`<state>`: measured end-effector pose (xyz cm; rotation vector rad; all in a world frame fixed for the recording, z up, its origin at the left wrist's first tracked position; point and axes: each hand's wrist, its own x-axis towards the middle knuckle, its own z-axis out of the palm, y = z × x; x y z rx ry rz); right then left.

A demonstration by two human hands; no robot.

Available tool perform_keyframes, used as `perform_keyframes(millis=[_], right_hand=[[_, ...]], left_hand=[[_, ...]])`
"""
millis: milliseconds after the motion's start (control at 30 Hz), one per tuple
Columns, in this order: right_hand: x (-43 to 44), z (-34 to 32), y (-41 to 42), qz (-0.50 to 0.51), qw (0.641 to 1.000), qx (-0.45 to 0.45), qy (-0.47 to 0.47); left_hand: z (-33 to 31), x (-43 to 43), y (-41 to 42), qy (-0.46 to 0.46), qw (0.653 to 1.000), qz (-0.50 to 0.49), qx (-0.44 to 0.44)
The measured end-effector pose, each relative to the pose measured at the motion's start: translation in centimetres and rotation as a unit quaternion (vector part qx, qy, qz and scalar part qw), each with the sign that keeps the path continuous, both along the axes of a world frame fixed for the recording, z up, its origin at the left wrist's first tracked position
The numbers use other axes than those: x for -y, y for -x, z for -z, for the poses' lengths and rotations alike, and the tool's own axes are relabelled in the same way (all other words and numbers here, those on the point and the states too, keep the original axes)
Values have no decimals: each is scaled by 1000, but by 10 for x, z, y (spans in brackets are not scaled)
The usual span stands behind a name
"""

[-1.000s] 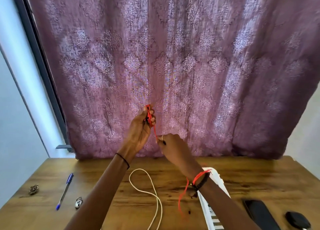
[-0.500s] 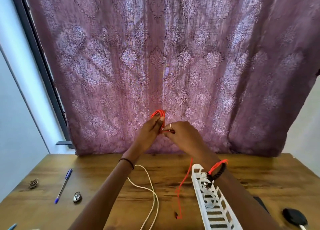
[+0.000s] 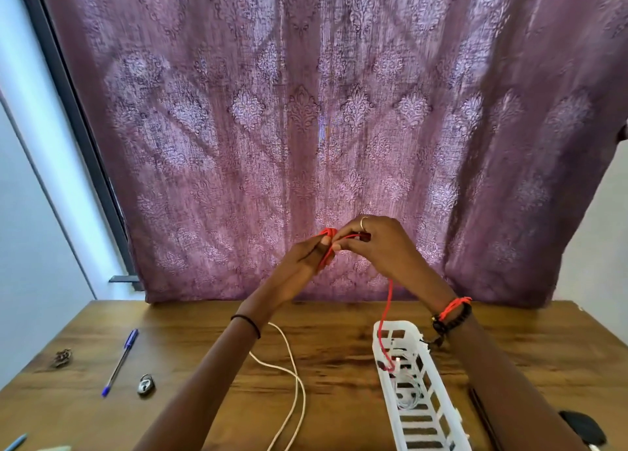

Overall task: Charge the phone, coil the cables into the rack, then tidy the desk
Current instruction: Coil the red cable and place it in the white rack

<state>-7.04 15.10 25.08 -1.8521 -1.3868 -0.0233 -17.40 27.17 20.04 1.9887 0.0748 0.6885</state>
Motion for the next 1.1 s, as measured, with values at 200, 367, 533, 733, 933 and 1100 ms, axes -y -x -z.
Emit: perform_keyframes(millis=[200, 367, 533, 733, 933, 1100], right_hand=[[-1, -3, -16, -31, 999, -30, -32], [-5, -1, -23, -71, 993, -82, -51], [-9, 4, -30, -92, 986, -119, -72], [-12, 17, -34, -73, 991, -76, -88], [-20, 44, -24, 25, 984, 57, -169], [-24, 64, -7, 80, 994, 31, -73]], left_hand=[[12, -8, -5, 79, 994, 64, -38], [13, -12, -4, 154, 978, 132, -58], [13, -7, 1, 151, 978, 131, -59], [15, -4, 3, 168, 977, 121, -51], [22, -1, 0, 344, 931, 118, -18], [27, -1, -6, 443, 892, 85, 13]])
